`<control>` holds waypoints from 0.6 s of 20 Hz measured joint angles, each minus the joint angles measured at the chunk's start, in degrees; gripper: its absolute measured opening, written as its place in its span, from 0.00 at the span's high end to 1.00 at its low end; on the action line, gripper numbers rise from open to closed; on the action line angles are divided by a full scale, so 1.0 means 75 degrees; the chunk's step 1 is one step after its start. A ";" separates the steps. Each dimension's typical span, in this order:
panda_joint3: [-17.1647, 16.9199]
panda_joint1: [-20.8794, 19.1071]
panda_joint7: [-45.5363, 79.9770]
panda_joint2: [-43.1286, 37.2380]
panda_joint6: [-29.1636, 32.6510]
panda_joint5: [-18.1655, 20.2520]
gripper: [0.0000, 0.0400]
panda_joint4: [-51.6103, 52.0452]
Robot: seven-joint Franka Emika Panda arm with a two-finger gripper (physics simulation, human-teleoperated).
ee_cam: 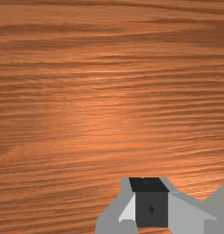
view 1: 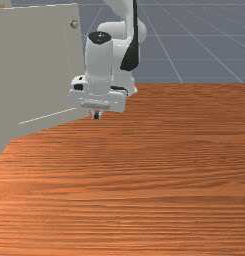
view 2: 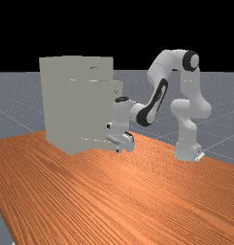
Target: Close the cabinet door
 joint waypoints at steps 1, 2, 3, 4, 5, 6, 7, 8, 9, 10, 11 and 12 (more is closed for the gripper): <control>0.0000 0.0004 -0.0010 0.0024 0.0015 0.0003 1.00 -0.0002; 0.0001 0.0007 -0.0017 0.0049 0.0027 0.0012 1.00 -0.0015; -0.0001 0.0011 -0.0032 0.0081 0.0040 0.0012 1.00 -0.0028; -0.0014 0.0009 -0.0048 0.0091 0.0072 0.0006 1.00 -0.0092; -0.0023 -0.0007 -0.0075 0.0123 0.0147 0.0014 1.00 -0.0191; -0.0030 -0.0036 -0.0158 0.0163 0.0292 0.0028 1.00 -0.0312; -0.0047 -0.0075 -0.0254 0.0192 0.0503 0.0049 1.00 -0.0424; -0.0066 -0.0105 -0.0314 0.0202 0.0636 0.0066 1.00 -0.0501; -0.0080 -0.0123 -0.0350 0.0203 0.0716 0.0086 1.00 -0.0549; -0.0095 -0.0127 -0.0377 0.0176 0.0785 0.0086 1.00 -0.0603; -0.0131 -0.0137 -0.0400 0.0129 0.0836 0.0068 1.00 -0.0687; -0.0218 -0.0145 -0.0460 0.0060 0.0873 0.0017 1.00 -0.0814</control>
